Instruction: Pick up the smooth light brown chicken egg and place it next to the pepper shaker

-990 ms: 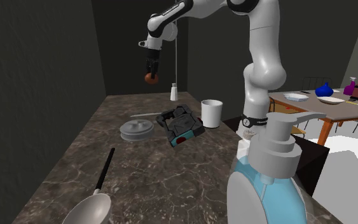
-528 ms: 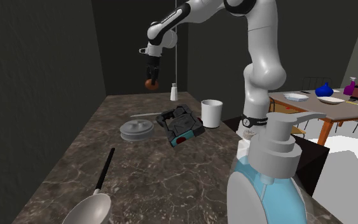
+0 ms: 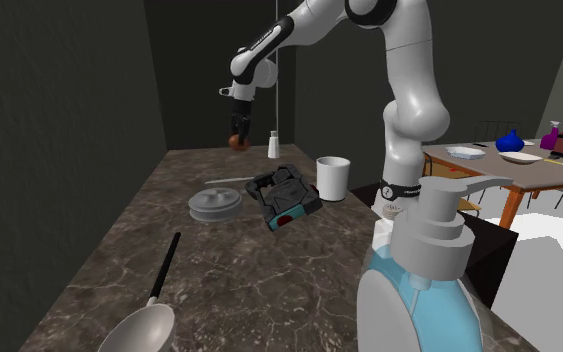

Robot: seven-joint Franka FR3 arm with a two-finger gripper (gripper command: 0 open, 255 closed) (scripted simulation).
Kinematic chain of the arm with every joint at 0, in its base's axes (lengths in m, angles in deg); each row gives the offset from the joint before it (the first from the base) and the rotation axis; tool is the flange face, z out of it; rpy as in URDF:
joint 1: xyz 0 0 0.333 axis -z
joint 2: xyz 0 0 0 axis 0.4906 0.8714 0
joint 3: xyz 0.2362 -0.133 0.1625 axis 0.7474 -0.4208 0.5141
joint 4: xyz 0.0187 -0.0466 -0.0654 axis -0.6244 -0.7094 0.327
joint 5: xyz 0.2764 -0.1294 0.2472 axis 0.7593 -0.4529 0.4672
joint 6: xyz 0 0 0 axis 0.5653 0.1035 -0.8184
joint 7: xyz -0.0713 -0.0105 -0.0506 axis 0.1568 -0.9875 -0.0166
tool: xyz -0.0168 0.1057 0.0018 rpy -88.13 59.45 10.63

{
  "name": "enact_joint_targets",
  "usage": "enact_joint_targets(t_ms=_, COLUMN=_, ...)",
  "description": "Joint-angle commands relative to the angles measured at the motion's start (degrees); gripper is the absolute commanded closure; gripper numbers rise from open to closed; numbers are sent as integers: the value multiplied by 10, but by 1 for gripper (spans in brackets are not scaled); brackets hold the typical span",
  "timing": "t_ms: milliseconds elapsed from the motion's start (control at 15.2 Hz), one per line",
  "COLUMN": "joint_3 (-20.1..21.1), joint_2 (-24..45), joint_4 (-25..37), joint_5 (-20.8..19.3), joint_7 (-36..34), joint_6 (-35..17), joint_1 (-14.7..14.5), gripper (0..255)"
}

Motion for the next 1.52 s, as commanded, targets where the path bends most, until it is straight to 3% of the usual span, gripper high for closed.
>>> enact_joint_targets(t_ms=0, joint_3=2, joint_2=7, joint_4=-7, joint_5=7, joint_7=7, joint_6=-13, joint_1=2, gripper=255)
enact_joint_targets(t_ms=660, joint_3=5, joint_2=15, joint_4=-12, joint_5=15, joint_7=13, joint_6=-24, joint_1=4, gripper=255)
enact_joint_targets(t_ms=726, joint_3=5, joint_2=15, joint_4=-12, joint_5=15, joint_7=13, joint_6=-24, joint_1=4, gripper=0)
enact_joint_targets(t_ms=1056, joint_3=5, joint_2=15, joint_4=-12, joint_5=15, joint_7=13, joint_6=-24, joint_1=4, gripper=0)
enact_joint_targets(t_ms=1320, joint_3=-10, joint_2=-35, joint_4=2, joint_5=-25, joint_7=-13, joint_6=31, joint_1=-3, gripper=0)
enact_joint_targets(t_ms=1452, joint_3=-10, joint_2=-35, joint_4=2, joint_5=-25, joint_7=-13, joint_6=31, joint_1=-3, gripper=0)
